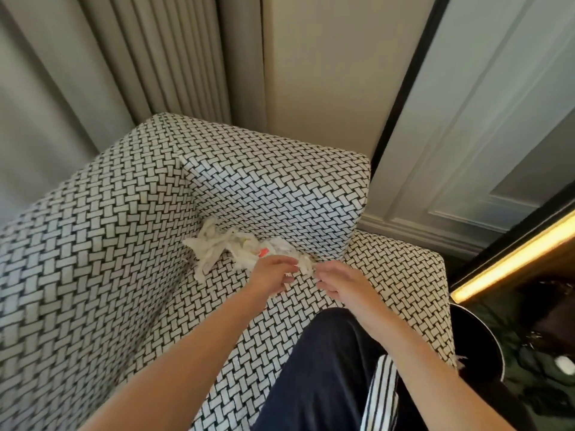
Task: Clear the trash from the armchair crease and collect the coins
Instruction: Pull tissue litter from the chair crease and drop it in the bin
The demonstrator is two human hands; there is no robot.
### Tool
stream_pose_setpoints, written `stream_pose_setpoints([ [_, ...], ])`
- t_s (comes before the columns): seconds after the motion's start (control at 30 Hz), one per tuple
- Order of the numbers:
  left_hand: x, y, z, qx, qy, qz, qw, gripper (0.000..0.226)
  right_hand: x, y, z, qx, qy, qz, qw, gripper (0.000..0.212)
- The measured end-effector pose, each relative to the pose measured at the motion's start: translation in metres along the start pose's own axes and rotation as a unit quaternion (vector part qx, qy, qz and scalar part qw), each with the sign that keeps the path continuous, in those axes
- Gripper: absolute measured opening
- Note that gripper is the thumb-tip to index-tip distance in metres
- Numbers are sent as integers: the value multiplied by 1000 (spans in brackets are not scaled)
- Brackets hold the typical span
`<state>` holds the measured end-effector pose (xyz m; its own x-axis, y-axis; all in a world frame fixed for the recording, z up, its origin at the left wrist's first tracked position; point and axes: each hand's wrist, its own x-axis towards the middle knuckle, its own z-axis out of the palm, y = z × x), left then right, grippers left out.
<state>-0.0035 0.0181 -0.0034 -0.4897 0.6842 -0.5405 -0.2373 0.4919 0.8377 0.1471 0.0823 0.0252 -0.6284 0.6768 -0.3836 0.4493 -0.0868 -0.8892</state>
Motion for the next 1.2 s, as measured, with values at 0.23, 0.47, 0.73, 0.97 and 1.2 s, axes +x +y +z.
stream_pose_setpoints([
  [0.23,-1,-40,-73,-47,77,-48,995,15,33,15,78,-169,-33,-40,984,30],
  [0.47,-7,-79,-105,-62,109,-85,988,13,54,54,116,-453,-175,17,874,54],
  [0.73,-8,-100,-104,-92,117,-111,983,15,47,64,122,-549,-166,-53,818,65],
  [0.97,14,-92,-103,-40,202,-43,978,32,54,61,119,-426,-141,-39,893,61],
  [1.2,41,-60,-120,40,250,-9,967,41,58,50,107,-210,-102,-9,972,45],
])
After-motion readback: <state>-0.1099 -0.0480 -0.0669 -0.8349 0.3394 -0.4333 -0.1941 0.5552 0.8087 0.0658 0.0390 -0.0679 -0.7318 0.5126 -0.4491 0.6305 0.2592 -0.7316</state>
